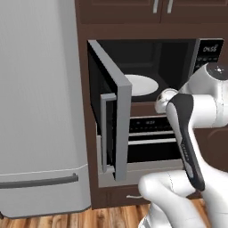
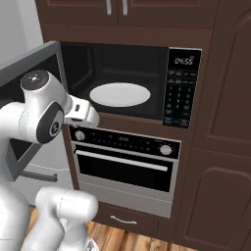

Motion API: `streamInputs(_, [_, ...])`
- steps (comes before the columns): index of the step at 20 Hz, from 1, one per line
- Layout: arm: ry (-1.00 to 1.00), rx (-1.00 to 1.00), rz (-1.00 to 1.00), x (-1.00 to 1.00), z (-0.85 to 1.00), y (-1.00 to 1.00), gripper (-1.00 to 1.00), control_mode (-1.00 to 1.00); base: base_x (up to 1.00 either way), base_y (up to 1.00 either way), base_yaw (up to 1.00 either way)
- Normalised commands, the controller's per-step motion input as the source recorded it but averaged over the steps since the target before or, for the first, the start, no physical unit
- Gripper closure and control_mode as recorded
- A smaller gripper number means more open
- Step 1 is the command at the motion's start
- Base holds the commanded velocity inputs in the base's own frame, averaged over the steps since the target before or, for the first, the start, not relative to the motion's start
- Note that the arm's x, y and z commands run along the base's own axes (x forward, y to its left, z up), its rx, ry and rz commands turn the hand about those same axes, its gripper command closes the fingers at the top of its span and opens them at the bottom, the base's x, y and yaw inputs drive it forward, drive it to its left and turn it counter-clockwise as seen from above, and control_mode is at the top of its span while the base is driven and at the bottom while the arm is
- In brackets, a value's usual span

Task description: Pick the mug from the counter and place it inside the microwave. Then close the microwave.

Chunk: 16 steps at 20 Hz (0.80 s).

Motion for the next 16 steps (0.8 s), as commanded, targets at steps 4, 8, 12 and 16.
streamInputs(4, [0.0,0.0,-0.04,0.63,-0.16,0.06,1.0,-1.0,0.0,0.0,0.0])
streamInputs(8, [0.0,0.0,-0.02,0.32,-0.23,0.0,1.0,-1.0,0.0,0.0,0.0])
streamInputs(12, [0.0,0.0,0.0,0.44,-0.23,0.0,1.0,-1.0,0.0,0.0,0.0])
streamInputs(16, [-0.02,0.0,0.0,0.55,-0.11,0.0,1.0,-1.0,0.0,0.0,0.0])
